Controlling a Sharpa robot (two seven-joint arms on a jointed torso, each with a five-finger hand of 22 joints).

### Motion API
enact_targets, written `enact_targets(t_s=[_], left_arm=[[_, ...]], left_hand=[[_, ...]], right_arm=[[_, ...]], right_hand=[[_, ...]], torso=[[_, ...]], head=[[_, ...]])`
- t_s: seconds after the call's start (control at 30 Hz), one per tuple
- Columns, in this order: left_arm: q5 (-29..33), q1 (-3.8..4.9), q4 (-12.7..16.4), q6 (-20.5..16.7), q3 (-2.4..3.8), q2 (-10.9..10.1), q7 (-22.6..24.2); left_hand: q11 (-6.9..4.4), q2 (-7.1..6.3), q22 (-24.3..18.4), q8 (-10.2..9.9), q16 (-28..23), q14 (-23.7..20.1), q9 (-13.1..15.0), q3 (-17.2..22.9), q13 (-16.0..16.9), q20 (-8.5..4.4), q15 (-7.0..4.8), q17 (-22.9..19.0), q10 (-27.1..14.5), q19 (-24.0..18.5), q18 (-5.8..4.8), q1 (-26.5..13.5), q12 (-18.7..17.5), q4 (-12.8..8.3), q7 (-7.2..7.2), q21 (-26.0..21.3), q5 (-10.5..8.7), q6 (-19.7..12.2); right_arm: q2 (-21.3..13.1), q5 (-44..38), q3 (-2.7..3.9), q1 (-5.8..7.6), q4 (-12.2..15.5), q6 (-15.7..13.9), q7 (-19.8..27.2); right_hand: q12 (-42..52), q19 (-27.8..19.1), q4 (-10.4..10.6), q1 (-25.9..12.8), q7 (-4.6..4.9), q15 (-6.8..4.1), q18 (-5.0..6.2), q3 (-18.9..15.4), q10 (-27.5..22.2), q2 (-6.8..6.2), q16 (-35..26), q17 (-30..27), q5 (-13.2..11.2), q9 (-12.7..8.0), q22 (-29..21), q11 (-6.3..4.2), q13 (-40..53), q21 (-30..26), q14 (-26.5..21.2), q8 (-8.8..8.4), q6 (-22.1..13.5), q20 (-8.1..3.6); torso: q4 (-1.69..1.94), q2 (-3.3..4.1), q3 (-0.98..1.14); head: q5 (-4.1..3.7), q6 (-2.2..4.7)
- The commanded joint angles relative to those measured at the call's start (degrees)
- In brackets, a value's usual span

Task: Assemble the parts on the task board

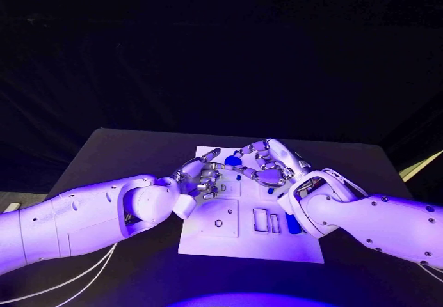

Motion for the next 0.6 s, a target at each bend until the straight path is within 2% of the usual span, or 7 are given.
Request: enact_targets(t_s=[0.03,0.4,0.6], left_arm=[[0.70,-0.06,0.05,1.60,0.08,0.54,0.07],[1.81,-0.09,0.14,3.40,0.15,1.31,0.50],[2.31,-0.09,0.13,4.03,0.18,1.17,0.87]], left_hand=[[-0.38,0.01,1.94,-0.63,1.10,2.79,-0.82,-2.27,1.70,0.03,-0.16,5.52,1.55,1.08,0.38,-1.74,1.17,0.33,0.15,1.36,-0.76,1.24],[-0.39,1.24,3.11,-0.91,1.43,3.09,-1.27,-2.71,3.10,0.05,-0.15,6.24,2.19,1.43,0.20,-3.15,1.88,0.34,0.14,2.27,-0.66,1.47],[-0.61,2.52,4.57,-0.33,1.83,3.47,-1.35,-2.98,4.90,-0.05,-0.29,7.22,3.31,1.95,-0.04,-4.03,2.63,0.32,-0.14,3.34,-0.58,3.55]], right_arm=[[0.37,0.27,0.02,-0.12,-0.07,0.09,0.22],[1.08,0.49,0.01,-0.46,-0.08,0.21,0.37],[1.22,0.51,0.01,-0.52,-0.38,0.27,0.43]], right_hand=[[1.00,4.32,0.21,-1.61,-0.18,-0.69,-1.17,2.78,4.72,1.00,0.78,15.73,-0.25,3.20,13.62,-0.89,13.97,1.01,6.28,3.08,2.71,-0.82],[0.98,4.28,0.15,-1.63,-0.18,-0.68,-1.15,2.79,4.71,0.97,0.78,15.73,-0.24,3.25,13.58,-0.89,13.96,0.92,6.28,3.11,2.63,-0.81],[0.98,4.28,0.15,-1.63,-0.18,-0.68,-1.15,2.79,4.71,0.97,0.78,15.73,-0.24,3.25,13.58,-0.89,13.96,0.92,6.28,3.11,2.63,-0.81]], torso=[[-0.01,0.07,-0.15],[0.02,0.20,-0.12],[0.03,0.24,-0.12]], head=[[-0.06,0.04],[-0.19,0.12],[-0.40,0.13]])
